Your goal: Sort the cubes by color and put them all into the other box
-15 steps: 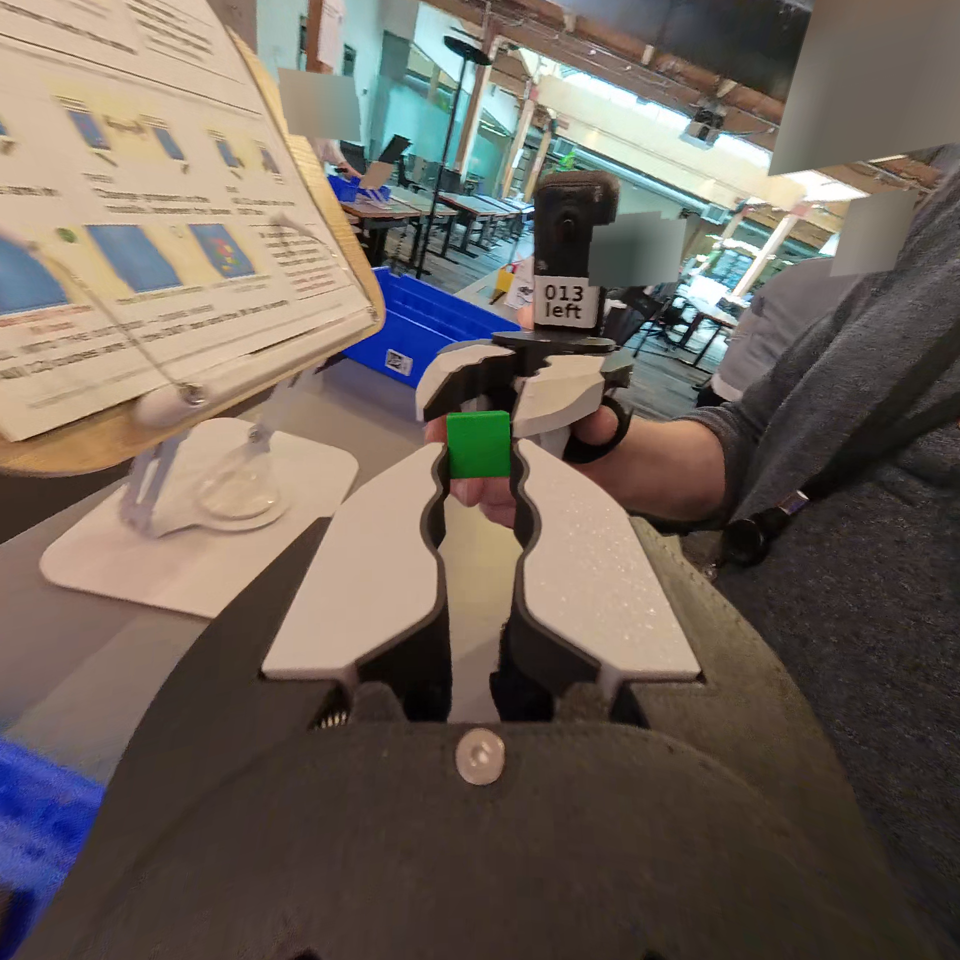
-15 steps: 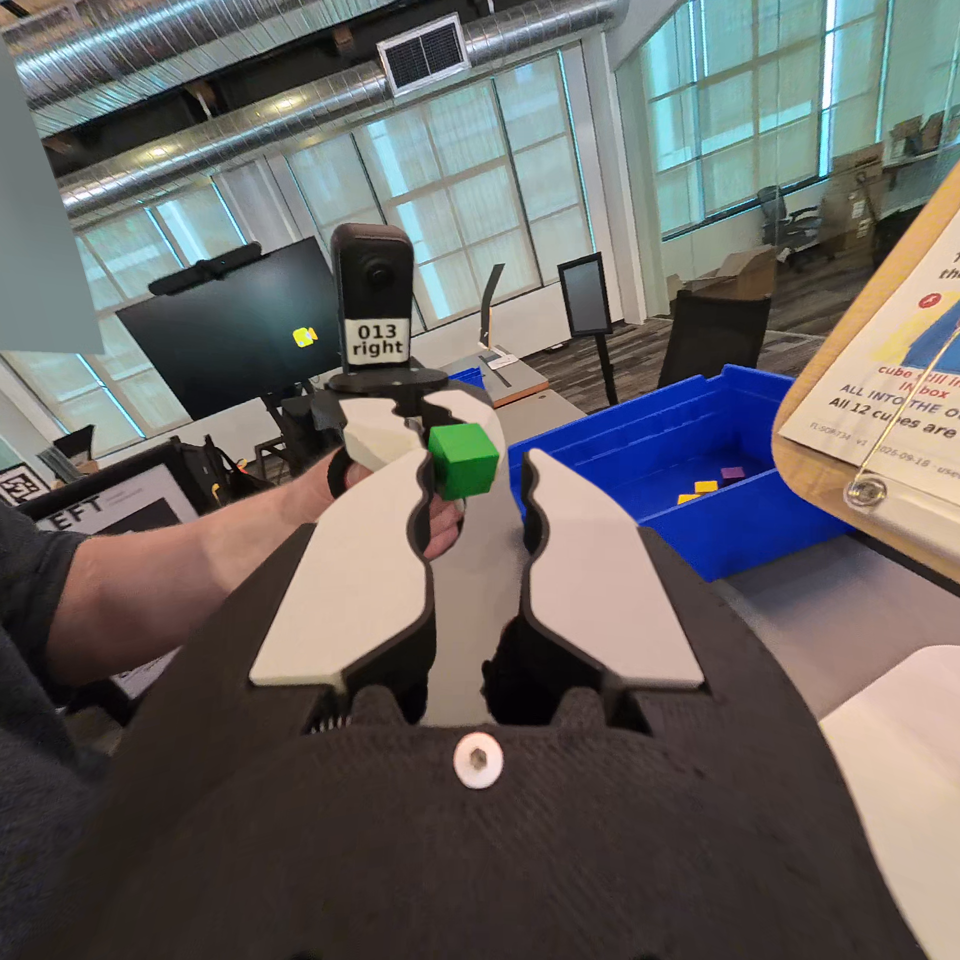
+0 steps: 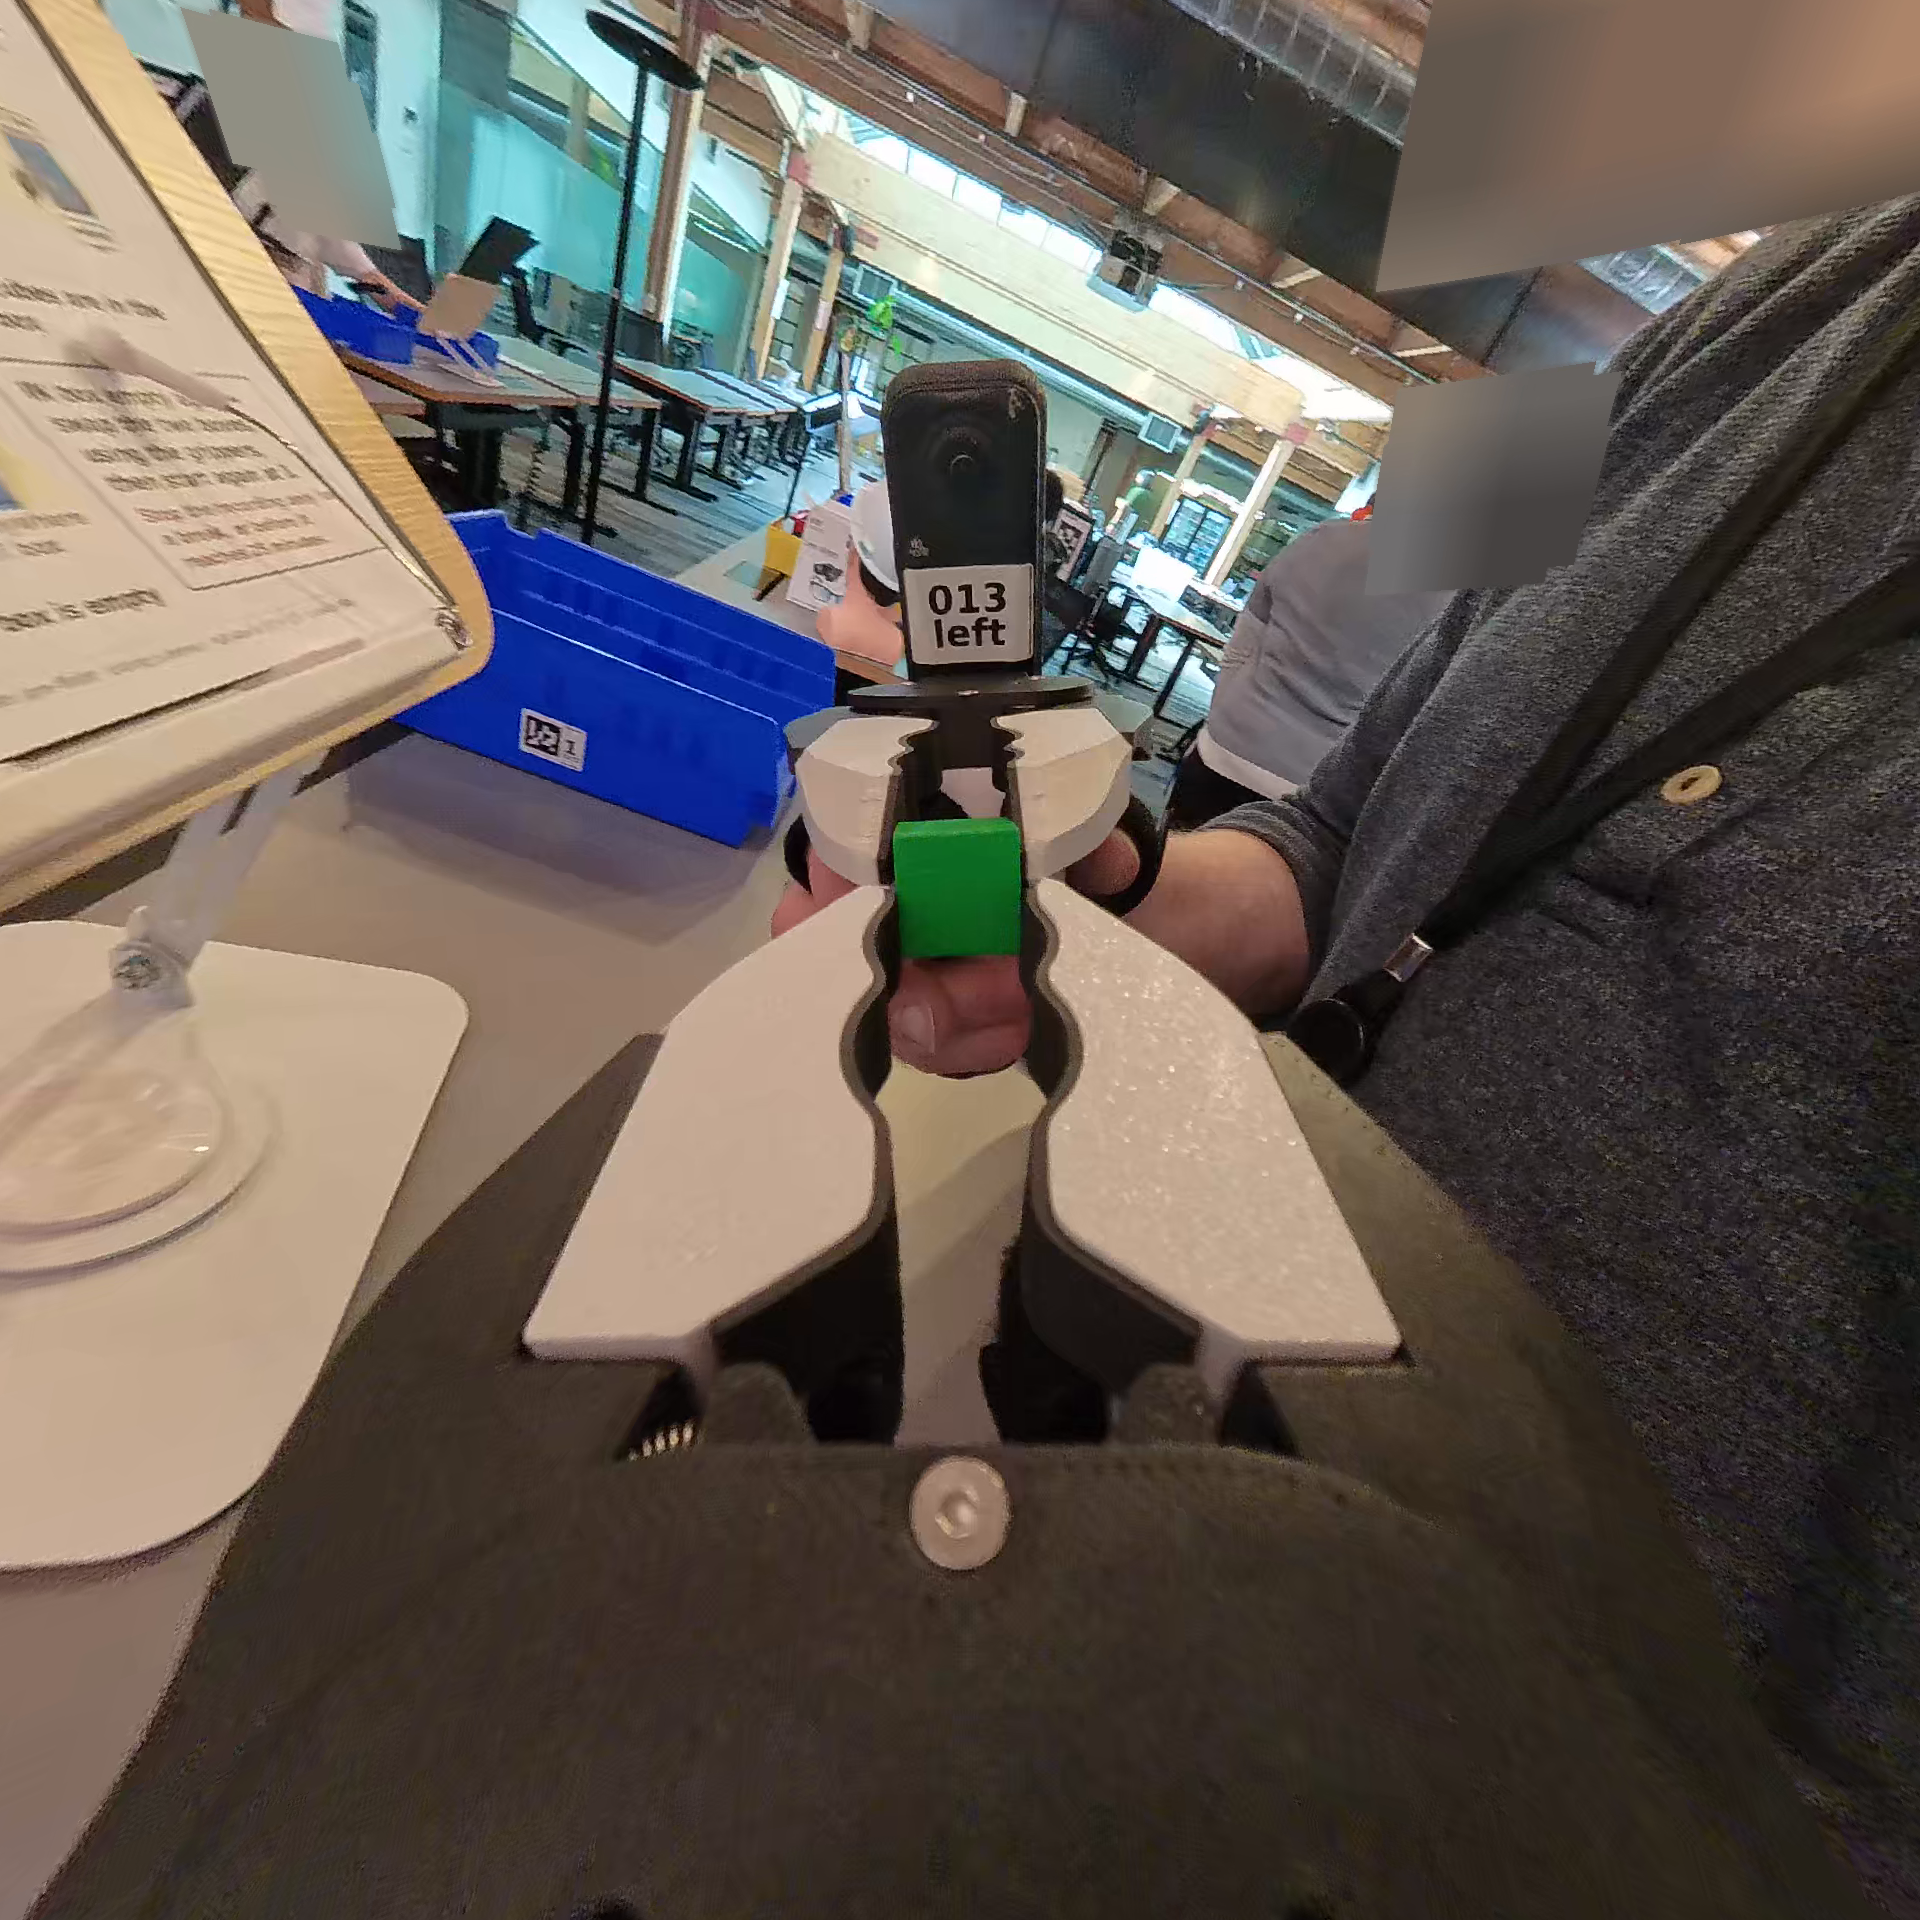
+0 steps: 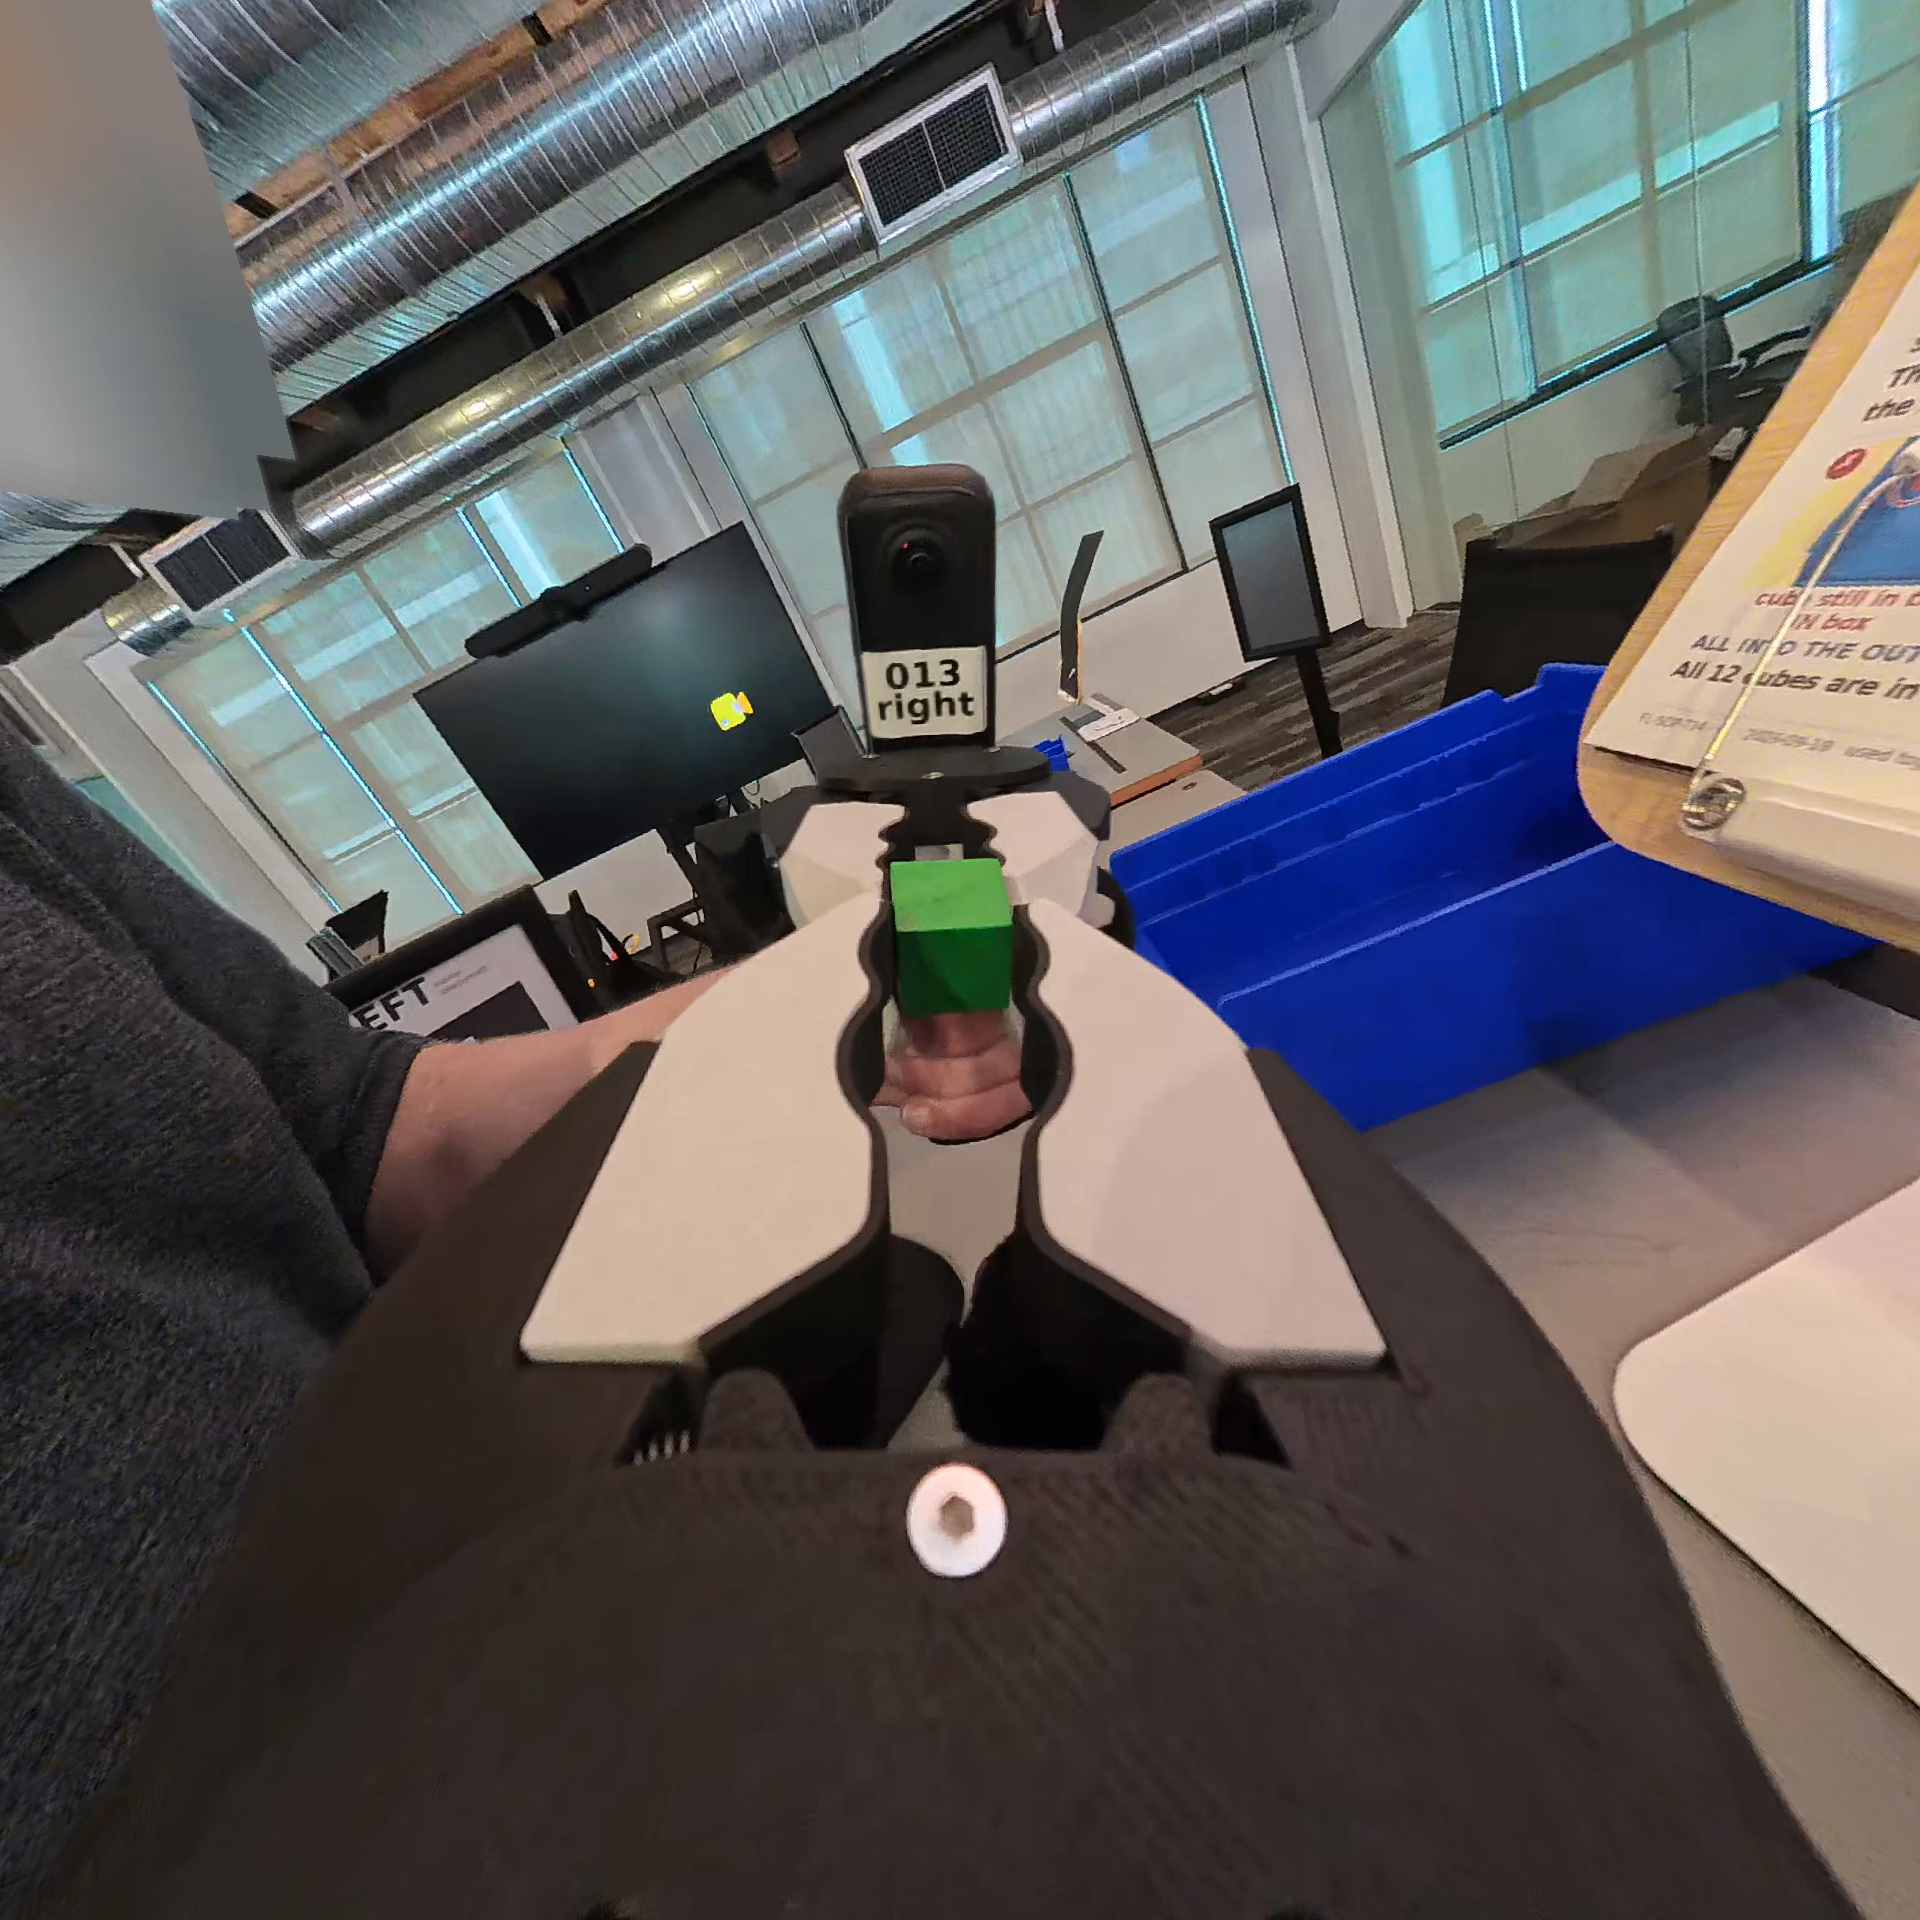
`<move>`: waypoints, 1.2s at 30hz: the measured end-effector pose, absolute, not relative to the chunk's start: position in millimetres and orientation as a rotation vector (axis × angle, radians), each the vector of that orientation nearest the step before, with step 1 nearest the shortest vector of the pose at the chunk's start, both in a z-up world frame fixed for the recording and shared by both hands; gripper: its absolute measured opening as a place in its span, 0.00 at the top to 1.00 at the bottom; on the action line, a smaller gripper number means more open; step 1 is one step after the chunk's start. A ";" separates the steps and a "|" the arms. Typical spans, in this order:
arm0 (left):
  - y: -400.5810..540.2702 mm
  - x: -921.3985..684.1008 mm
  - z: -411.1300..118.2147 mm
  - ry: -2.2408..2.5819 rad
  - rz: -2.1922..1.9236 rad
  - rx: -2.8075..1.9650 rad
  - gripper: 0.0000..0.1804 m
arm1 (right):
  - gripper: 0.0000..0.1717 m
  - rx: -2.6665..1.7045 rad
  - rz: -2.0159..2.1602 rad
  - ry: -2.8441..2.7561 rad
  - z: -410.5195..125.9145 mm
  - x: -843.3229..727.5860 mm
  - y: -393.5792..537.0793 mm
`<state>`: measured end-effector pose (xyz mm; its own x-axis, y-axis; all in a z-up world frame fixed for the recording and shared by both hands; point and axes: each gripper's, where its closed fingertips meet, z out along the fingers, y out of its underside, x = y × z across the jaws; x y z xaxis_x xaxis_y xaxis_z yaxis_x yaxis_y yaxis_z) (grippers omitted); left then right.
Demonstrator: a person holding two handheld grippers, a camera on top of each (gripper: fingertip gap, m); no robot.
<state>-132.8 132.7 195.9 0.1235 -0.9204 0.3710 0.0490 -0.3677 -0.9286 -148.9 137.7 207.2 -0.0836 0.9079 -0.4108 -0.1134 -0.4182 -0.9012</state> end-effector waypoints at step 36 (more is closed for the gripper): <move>197.2 -231.9 158.2 0.416 -0.982 -1.799 1.00 | 0.87 -2.304 0.301 -0.553 13.3 253.5 490.5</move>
